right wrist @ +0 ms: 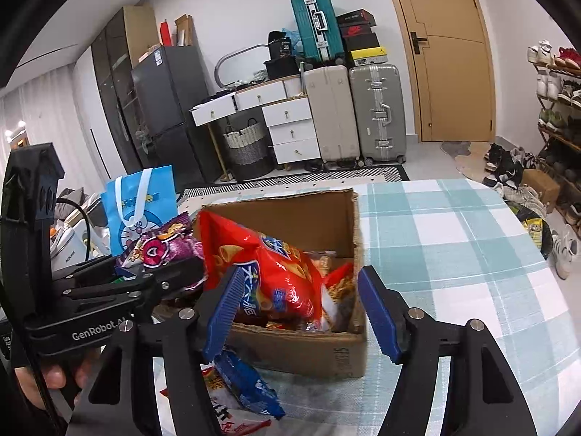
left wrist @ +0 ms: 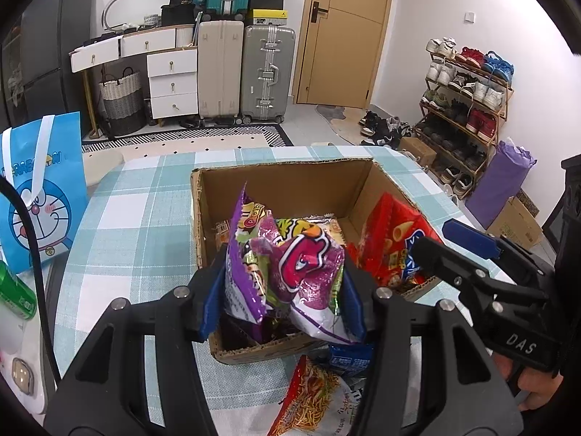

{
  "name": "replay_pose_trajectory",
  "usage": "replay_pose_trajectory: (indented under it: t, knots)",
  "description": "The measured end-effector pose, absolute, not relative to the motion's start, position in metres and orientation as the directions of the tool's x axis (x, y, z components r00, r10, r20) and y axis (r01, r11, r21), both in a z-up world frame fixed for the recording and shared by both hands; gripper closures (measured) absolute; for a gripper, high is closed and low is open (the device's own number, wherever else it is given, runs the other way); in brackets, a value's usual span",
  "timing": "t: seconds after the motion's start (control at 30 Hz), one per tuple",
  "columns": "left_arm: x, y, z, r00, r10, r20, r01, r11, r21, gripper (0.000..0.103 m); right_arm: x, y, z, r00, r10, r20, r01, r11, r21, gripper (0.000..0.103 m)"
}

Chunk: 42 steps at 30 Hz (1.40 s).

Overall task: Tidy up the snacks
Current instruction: 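Open right tool dropping corn-snack bag while left tool releases purple bag into box, then lower both open tools toward the white noodle bag and blue bag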

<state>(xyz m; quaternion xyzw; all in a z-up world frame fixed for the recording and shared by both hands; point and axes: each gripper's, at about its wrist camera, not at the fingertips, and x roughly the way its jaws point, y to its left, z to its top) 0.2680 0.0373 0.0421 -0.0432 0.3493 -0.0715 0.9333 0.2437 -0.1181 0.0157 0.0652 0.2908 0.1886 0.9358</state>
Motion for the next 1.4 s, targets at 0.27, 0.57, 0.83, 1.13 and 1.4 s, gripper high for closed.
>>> replay_pose_trajectory:
  t: [0.27,0.57,0.83,1.13,1.4]
  knots:
    - [0.267,0.037,0.041,0.743,-0.153,-0.652,0.104,0.988,-0.113,0.051,0.244,-0.126,0.013,0.759,0.361,-0.542,-0.289,0.933,0.216,0.027]
    - [0.261,0.036,0.052,0.76,-0.11,-0.641,0.083,0.994,-0.073,0.01,0.26,-0.138,0.004,0.776,0.202,-0.598,-0.142,0.979,0.148,0.022]
    - [0.251,0.046,0.057,0.77,-0.073,-0.634,0.046,0.997,-0.059,0.0,0.252,-0.148,0.008,0.764,0.295,-0.574,-0.2,0.954,0.224,0.009]
    - [0.236,0.061,0.064,0.776,-0.048,-0.629,-0.002,0.997,-0.078,0.0,0.233,-0.146,0.01,0.759,0.312,-0.571,-0.228,0.949,0.217,0.003]
    - [0.212,0.063,0.065,0.771,-0.039,-0.635,-0.01,0.997,-0.074,0.0,0.224,-0.15,0.005,0.751,0.314,-0.58,-0.217,0.948,0.232,0.002]
